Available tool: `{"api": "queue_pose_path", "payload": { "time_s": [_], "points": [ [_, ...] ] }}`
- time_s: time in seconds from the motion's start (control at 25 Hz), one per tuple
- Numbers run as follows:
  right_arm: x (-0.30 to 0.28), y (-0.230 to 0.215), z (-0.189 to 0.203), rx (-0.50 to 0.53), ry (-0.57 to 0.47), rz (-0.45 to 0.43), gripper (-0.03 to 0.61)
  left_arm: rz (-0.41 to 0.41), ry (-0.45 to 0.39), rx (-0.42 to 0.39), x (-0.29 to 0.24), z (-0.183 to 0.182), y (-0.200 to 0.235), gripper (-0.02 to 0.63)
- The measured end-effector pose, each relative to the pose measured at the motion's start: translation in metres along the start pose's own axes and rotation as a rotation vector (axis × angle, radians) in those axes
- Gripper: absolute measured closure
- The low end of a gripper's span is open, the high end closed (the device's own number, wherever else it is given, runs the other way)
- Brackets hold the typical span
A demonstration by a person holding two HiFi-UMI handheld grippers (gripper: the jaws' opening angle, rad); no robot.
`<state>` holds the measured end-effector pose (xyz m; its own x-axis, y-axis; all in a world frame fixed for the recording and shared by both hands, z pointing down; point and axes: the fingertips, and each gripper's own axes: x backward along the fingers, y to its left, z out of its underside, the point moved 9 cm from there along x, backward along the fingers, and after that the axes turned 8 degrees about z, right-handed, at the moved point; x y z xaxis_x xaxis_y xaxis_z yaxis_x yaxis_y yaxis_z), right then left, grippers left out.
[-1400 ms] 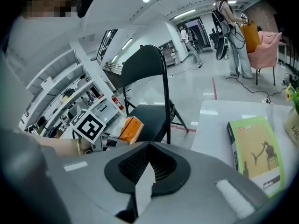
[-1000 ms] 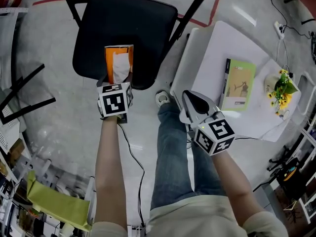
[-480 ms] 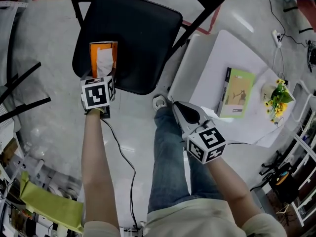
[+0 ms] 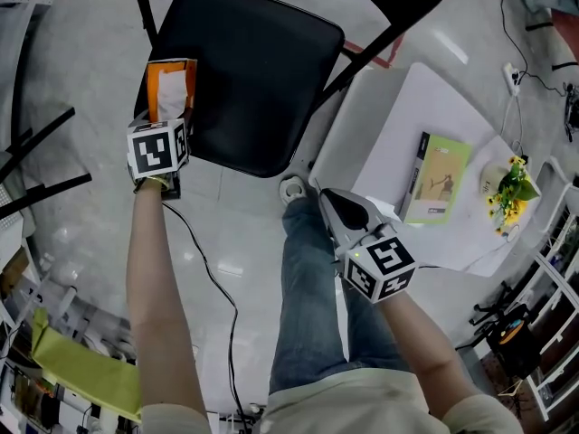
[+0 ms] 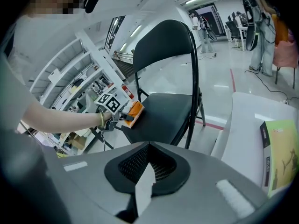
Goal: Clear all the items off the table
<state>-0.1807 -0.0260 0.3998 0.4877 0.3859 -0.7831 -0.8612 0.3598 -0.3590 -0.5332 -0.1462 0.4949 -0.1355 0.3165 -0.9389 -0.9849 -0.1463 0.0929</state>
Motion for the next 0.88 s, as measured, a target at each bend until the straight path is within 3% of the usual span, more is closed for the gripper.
{"api": "queue_pose_path", "payload": {
  "time_s": [0.24, 0.48, 0.88],
  "points": [
    [-0.003, -0.001, 0.0, -0.006, 0.003, -0.005, 0.581, -0.017, 0.016, -0.024, -0.006, -0.006, 0.018, 0.295],
    [-0.005, -0.002, 0.0, -0.011, 0.007, -0.004, 0.581, -0.007, 0.004, 0.018, -0.009, -0.005, 0.033, 0.284],
    [-0.016, 0.006, -0.007, -0.006, -0.005, -0.013, 0.581, -0.074, -0.05, 0.006, -0.009, 0.0, 0.033, 0.19]
  ]
}}
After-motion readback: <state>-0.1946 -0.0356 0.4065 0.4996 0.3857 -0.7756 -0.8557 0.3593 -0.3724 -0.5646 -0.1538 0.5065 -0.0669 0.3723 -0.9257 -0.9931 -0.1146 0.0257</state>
